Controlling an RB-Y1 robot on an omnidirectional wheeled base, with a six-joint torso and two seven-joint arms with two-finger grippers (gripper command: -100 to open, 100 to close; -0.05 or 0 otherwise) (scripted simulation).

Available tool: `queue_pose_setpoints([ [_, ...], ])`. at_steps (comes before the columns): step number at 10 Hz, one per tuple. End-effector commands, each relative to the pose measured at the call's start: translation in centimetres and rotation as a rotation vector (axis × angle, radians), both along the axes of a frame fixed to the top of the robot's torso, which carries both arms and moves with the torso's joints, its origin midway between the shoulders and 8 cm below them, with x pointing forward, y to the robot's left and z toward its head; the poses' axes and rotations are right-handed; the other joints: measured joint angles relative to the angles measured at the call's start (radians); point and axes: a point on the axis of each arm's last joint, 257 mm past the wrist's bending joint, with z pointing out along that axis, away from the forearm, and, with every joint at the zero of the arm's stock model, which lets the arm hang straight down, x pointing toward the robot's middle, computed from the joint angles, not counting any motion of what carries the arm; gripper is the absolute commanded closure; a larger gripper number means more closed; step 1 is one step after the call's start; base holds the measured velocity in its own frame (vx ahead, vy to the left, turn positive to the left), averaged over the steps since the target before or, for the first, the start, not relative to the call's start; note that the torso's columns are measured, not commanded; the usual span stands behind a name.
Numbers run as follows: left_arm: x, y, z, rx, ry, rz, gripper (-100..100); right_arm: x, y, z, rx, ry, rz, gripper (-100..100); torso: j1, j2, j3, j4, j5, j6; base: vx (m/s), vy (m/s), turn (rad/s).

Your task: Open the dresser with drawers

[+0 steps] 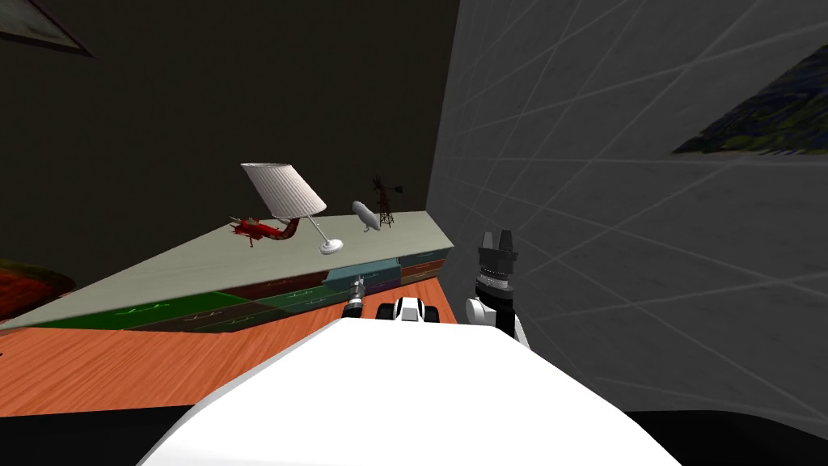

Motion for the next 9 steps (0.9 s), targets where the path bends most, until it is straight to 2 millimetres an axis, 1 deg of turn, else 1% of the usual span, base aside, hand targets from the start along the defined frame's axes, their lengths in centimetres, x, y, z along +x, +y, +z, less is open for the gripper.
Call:
queue_pose_setpoints([
  [1,0.0,0.2,0.3,0.000,0.000,-0.001,100,0.0,0.0,0.0,0.000,0.000,0.000,0,0.001,-0.004,-0.002,0.000,-0.001,0.000,-0.041,-0.017,-0.007],
  [3,-0.3,0.3,0.6,0.002,-0.008,-0.003,100,0.0,0.0,0.0,0.000,0.000,0.000,0,0.002,-0.004,-0.003,-0.002,0.001,0.000,-0.130,-0.038,0.000],
  [5,-0.3,0.3,1.1,0.006,-0.022,-0.004,100,0.0,0.0,0.0,0.000,0.000,0.000,0,0.000,0.002,0.001,0.000,-0.001,-0.001,-0.149,-0.051,0.006],
  [7,-0.3,0.3,1.1,0.006,-0.022,-0.004,100,0.0,0.0,0.0,0.000,0.000,0.000,0,0.002,-0.004,-0.003,-0.001,0.000,-0.001,-0.045,-0.022,0.006],
  [8,-0.3,0.4,1.4,0.009,-0.032,-0.006,100,0.0,0.0,0.0,0.000,0.000,0.000,0,0.003,-0.007,-0.005,-0.002,0.000,0.000,-0.041,-0.017,0.005],
  [9,-0.9,0.1,0.2,-0.001,0.002,-0.005,100,0.0,0.0,0.0,0.000,0.000,0.000,0,0.002,-0.004,-0.003,-0.002,0.000,0.000,-0.024,-0.011,-0.007],
])
